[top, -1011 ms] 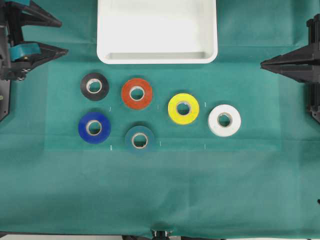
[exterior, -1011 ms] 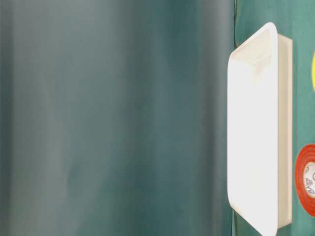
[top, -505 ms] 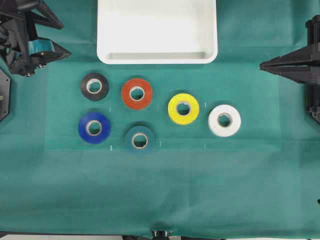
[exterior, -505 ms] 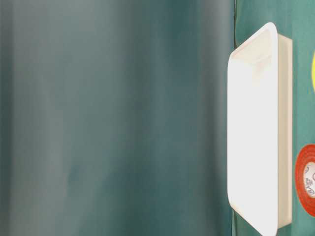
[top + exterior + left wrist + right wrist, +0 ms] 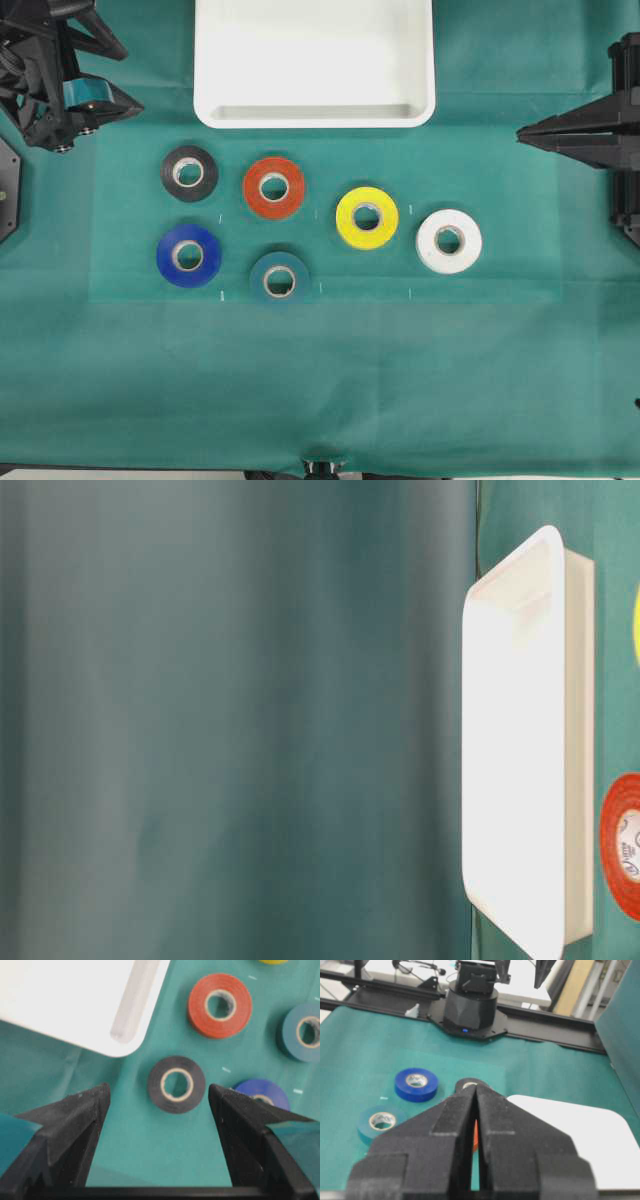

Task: Pick up the tape from a random location and place it into the white case.
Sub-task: 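Move the open left gripper toward the black tape roll, then lower the left gripper into the black roll's hole and close on its rim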

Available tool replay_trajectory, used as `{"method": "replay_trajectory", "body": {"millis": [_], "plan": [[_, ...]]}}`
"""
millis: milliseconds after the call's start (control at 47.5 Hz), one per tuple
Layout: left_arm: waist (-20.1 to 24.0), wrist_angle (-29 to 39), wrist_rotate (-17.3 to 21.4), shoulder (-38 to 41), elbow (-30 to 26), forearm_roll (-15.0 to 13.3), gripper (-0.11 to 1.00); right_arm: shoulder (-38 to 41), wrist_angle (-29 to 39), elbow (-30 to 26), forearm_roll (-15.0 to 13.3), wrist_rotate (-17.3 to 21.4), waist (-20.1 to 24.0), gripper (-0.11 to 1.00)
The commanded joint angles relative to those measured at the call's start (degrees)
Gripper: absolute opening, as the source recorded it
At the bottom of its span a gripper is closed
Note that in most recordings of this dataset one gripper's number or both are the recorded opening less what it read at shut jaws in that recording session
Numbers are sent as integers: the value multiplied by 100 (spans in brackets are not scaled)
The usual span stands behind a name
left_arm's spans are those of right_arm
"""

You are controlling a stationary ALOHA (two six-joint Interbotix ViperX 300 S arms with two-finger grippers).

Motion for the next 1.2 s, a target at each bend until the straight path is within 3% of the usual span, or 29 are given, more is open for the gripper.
{"method": "replay_trajectory", "body": {"millis": [0,589,1179], "plan": [[18,-18,-9,-35,-141,0,79,26,-18,-158,-9,9,9,0],[18,-176,-35,176,149,0,79,26,18,-158,-9,0,0,0],[-176,-1371,-694,1011,1195,9,79,53,62,-149,-9,-9,0,0]]}}
